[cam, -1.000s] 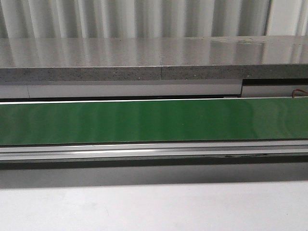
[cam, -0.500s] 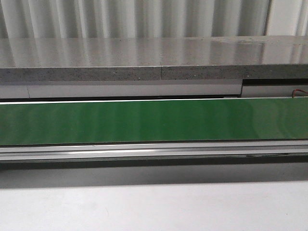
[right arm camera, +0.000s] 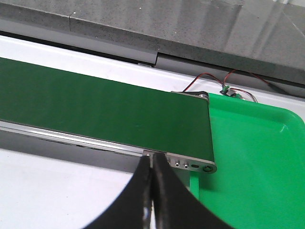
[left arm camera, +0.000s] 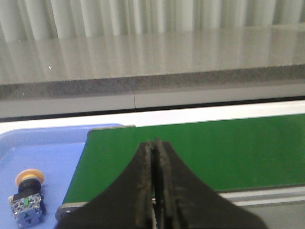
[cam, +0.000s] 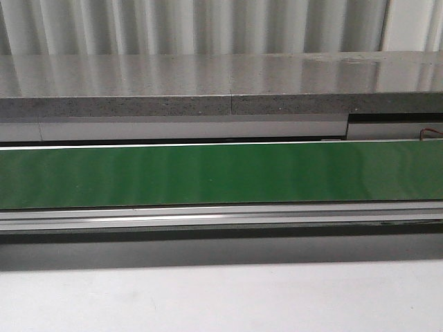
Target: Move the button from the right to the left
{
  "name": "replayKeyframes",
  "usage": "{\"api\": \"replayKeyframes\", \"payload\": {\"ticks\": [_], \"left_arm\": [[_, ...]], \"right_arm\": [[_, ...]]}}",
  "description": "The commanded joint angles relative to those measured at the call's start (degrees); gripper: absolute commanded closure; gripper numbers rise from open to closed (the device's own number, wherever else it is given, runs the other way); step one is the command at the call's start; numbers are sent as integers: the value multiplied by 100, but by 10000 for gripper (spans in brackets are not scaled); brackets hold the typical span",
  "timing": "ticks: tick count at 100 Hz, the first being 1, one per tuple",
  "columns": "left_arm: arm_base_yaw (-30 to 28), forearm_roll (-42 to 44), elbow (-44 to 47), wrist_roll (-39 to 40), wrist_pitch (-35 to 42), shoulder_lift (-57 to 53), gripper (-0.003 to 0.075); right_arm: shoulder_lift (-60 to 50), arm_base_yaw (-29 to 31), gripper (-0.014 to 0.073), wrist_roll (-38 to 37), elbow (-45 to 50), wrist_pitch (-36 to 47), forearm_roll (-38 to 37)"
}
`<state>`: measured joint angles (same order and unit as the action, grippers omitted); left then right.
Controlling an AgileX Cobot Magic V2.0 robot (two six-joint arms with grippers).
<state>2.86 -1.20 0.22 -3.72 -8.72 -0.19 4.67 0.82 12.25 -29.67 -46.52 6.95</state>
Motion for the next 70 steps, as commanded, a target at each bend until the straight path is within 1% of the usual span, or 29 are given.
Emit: {"api": "replayKeyframes", "payload": {"ticks": [1,10,70], "left_arm": [[0,-49,219,42,252,-185,741],[0,-50,230,42,134,-185,741],[0,-50,219,42,145,-185,741]], "right_arm": [[67,-1,659,44,-122,395,-14],[67,-1,659,44,-122,395,-14],[67,-1,659,44,-122,395,-14]]}}
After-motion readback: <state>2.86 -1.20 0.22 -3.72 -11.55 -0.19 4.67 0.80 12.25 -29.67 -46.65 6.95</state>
